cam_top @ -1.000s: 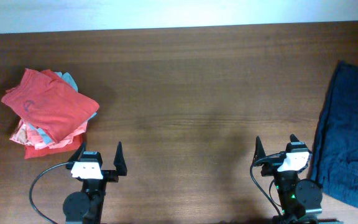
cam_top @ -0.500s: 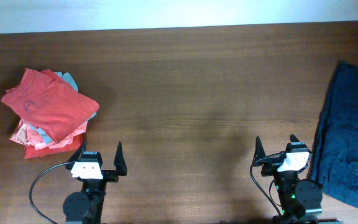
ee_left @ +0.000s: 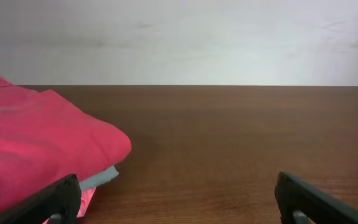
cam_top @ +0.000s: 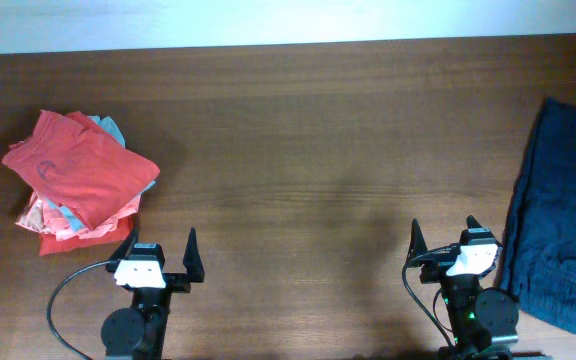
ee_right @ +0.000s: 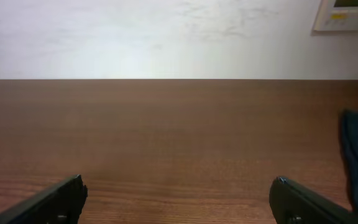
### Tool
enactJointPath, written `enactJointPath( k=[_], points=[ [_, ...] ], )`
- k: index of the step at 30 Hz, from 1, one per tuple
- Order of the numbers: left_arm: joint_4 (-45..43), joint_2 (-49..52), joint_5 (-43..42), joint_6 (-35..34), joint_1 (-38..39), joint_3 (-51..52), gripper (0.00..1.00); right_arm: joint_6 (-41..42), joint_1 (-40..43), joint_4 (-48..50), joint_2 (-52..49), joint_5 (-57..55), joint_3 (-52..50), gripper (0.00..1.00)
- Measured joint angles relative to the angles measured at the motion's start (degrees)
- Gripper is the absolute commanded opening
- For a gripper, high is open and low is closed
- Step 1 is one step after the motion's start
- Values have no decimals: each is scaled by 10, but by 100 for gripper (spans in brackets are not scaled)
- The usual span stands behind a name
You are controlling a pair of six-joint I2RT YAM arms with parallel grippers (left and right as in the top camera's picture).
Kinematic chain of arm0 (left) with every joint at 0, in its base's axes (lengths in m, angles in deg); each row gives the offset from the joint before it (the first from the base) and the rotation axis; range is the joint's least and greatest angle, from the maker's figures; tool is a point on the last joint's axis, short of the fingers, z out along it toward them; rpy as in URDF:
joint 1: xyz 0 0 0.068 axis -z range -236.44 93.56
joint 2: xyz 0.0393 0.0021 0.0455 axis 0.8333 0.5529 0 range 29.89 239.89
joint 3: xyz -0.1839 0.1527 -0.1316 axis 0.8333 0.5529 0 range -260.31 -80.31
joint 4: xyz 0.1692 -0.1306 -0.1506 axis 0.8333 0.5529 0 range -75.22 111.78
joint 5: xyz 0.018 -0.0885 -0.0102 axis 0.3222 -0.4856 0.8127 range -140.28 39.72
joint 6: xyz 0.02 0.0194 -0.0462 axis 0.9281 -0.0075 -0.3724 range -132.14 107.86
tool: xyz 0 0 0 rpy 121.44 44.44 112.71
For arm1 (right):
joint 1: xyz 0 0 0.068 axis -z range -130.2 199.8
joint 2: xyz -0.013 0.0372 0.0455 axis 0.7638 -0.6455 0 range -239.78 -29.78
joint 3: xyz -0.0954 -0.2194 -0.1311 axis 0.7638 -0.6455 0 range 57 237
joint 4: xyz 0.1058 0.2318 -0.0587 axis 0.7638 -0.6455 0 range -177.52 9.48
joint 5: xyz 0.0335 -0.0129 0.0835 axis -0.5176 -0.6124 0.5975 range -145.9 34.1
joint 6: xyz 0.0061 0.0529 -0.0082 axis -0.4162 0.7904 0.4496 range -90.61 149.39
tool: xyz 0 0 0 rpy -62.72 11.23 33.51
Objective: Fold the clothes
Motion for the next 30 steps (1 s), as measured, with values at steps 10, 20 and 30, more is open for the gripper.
enactJointPath(
  k=[10, 20, 30],
  points=[
    [-2, 0, -10, 0, 0, 0, 99, 4, 0, 0, 0, 0, 0, 98],
    [30, 10, -39, -4, 0, -50, 99, 14, 0, -45, -14, -24, 46, 99],
    [116, 158, -37, 17, 0, -227, 99, 16, 0, -176, -180, -52, 269, 99]
  ],
)
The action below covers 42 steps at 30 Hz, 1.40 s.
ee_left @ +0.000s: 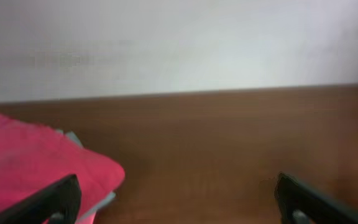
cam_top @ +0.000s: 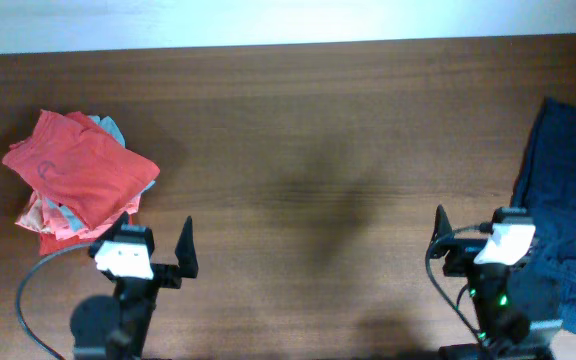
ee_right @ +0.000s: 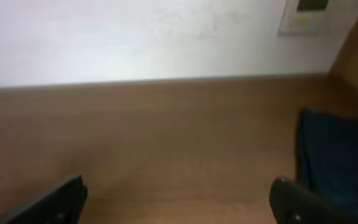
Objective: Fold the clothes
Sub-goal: 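Reach the right gripper to the navy shorts at the right edge and grasp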
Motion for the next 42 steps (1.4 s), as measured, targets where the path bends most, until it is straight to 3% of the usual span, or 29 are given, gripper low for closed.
enactJointPath(
  k=[8, 13, 19, 30, 37, 39, 42],
  points=[
    [165, 177, 0, 9, 0, -160, 99, 0, 0, -170, -222, -10, 203, 99],
    [231, 260, 0, 9, 0, -249, 99, 0, 0, -200, -334, -25, 279, 99],
    [235, 275, 0, 9, 0, -270, 99, 40, 53, -212, -421, -88, 285, 99],
    [246, 275, 0, 9, 0, -271, 99, 123, 291, -217, -644, -98, 286, 99],
    [246, 275, 0, 9, 0, -271, 99, 135, 337, -223, -770, -76, 286, 99],
    [247, 275, 0, 9, 0, -271, 99, 137, 340, -223, -786, -73, 286, 96],
    [251, 275, 0, 9, 0, -271, 99, 136, 341, -223, -801, -71, 286, 77]
  ],
)
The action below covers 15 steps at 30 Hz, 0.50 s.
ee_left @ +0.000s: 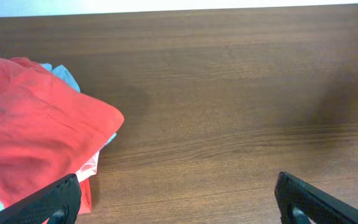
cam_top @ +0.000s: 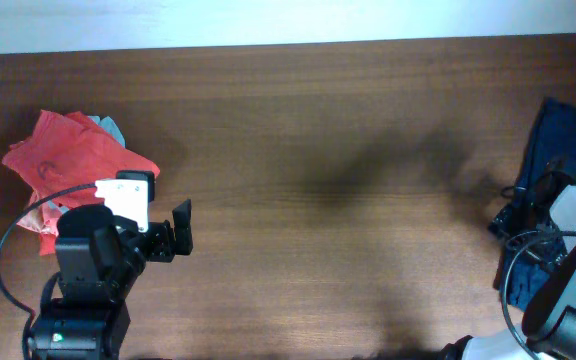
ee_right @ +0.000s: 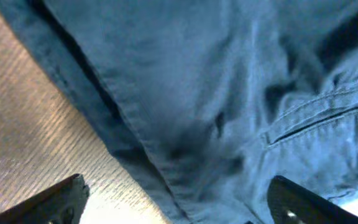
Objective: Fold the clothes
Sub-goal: 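Reach the right gripper to the navy shorts at the right edge and grasp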
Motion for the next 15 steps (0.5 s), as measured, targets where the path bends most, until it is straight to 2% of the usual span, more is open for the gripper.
enactJointPath(
  k=[6, 10, 15],
  points=[
    [6, 0, 0, 0, 0, 0, 99, 6, 0, -2, -18, 3, 0, 55],
    [6, 0, 0, 0, 0, 0, 100, 8, 0, -2, -23, 3, 0, 47],
    [6, 0, 0, 0, 0, 0, 99, 6, 0, -2, -23, 3, 0, 4]
  ],
)
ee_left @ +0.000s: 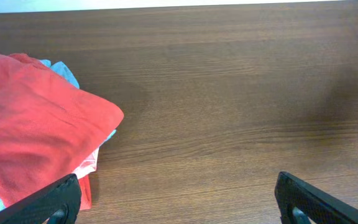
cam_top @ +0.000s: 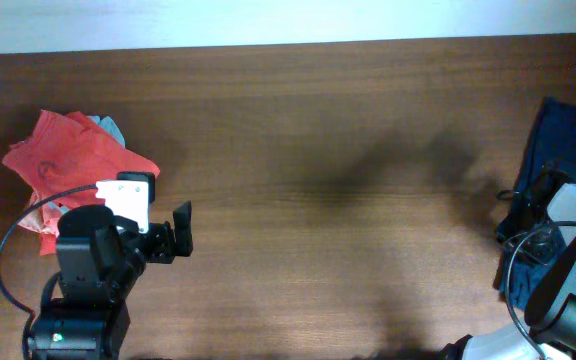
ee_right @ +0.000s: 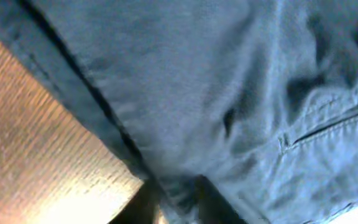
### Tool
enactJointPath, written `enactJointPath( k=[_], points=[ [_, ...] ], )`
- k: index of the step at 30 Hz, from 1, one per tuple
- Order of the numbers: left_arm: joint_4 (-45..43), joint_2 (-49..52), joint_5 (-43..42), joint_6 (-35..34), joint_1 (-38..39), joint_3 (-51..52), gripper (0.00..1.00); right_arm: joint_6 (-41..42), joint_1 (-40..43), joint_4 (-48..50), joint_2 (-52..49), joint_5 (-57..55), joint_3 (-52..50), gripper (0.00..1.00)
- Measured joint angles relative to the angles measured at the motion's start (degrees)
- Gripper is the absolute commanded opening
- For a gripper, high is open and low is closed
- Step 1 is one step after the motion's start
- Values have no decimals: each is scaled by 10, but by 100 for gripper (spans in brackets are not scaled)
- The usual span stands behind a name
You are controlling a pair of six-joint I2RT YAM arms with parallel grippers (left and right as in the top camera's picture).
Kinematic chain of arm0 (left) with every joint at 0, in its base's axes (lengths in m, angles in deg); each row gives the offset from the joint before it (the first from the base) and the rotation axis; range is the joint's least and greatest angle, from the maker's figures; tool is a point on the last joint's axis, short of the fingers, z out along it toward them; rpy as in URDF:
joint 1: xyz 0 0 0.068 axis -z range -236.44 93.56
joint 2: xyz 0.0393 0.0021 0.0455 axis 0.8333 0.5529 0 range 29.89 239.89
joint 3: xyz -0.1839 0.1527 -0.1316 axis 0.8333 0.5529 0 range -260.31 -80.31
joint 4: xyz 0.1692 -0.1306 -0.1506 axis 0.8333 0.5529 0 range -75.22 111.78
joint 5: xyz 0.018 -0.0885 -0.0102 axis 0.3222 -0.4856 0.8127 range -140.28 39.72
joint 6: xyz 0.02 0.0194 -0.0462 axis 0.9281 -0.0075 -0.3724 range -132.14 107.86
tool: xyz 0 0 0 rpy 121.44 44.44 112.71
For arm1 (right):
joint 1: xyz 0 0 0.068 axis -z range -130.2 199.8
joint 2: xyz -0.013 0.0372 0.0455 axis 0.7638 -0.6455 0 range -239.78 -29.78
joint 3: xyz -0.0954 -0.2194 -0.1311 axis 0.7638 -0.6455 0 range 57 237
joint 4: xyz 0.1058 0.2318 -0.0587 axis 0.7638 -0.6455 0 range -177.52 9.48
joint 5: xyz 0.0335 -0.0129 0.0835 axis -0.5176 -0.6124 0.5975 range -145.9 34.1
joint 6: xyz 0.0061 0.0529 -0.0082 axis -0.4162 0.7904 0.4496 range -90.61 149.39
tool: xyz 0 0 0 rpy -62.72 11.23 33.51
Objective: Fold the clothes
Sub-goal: 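Reach the right gripper to the navy shorts at the right edge and grasp, then drag the navy shorts with the right gripper to the table center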
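A dark blue denim garment (cam_top: 568, 140) lies at the table's right edge and fills the right wrist view (ee_right: 241, 87). My right gripper (ee_right: 178, 198) is shut on the garment's hem beside the bare wood; in the overhead view it sits at the garment's left border (cam_top: 516, 205). A pile of red and pink clothes with a light blue piece (cam_top: 73, 180) lies at the left. My left gripper (ee_left: 179, 202) stands open just right of that pile (ee_left: 36, 143), above the wood, with nothing between its fingers.
The brown wooden table (cam_top: 318, 130) stretches between the two heaps. Its far edge meets a white wall at the top of the overhead view. The left arm's black cable (cam_top: 8, 260) loops near the red pile.
My right gripper's fingers were wide apart over the blue garment's edge; now they are shut on the hem. The left arm and the red pile have not moved.
Both grippers first stood open and low at the table's front edge, facing the wall. A second later both were raised and further apart. Then the left looked down beside the red pile and the right hung open over the blue garment, which it now grips.
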Motion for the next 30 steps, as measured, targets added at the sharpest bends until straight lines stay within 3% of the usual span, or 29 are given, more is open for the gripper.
enactJointPath(
  k=[10, 18, 25, 30],
  points=[
    [0, 0, 0, 0, 0, 0, 99, 3, 0, 0, 0, 10, 0, 4],
    [-8, 0, 0, 0, 0, 0, 99, -36, -28, 11, 0, 156, 0, 4],
    [-18, 0, 0, 0, 0, 0, 99, -64, -214, 81, -2, 314, 0, 4],
    [-23, 0, 0, 0, 0, 0, 99, -61, -390, 240, -4, 438, 1, 14]
  ],
)
